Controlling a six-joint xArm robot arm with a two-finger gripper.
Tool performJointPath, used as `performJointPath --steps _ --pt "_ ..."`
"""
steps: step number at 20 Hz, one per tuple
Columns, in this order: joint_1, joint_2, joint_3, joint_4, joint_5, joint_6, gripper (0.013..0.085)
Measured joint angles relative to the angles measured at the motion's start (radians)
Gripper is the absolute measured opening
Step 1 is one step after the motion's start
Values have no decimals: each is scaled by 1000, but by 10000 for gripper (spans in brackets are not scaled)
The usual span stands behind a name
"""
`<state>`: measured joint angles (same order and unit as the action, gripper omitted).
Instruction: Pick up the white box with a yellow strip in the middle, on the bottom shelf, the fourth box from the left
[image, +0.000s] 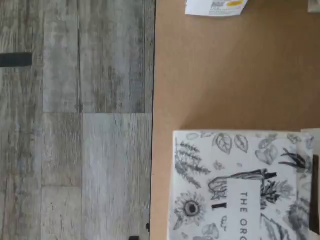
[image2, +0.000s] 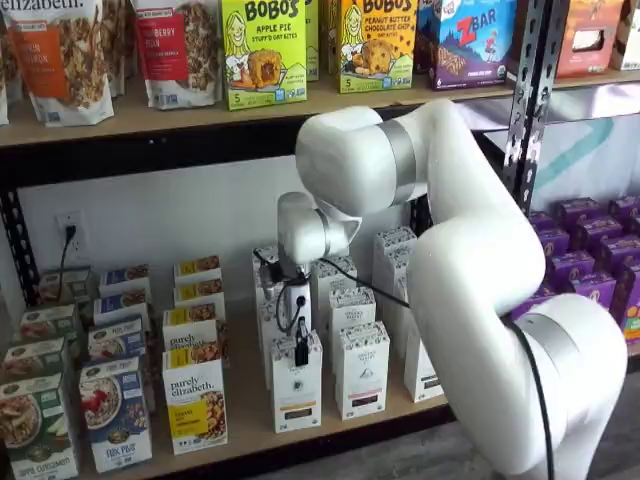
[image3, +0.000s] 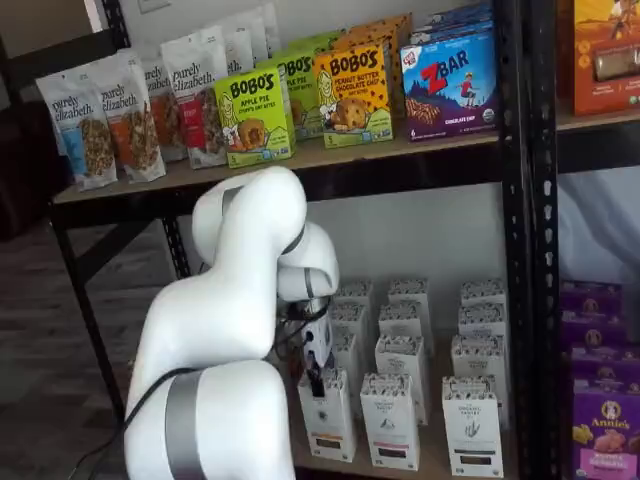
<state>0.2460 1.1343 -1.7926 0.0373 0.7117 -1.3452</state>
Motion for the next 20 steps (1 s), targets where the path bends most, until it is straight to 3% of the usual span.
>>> performJointPath --steps 13,20 --pt "-2 72 -74 -26 5 19 850" --pt "-2 88 -70 -46 -25 34 850"
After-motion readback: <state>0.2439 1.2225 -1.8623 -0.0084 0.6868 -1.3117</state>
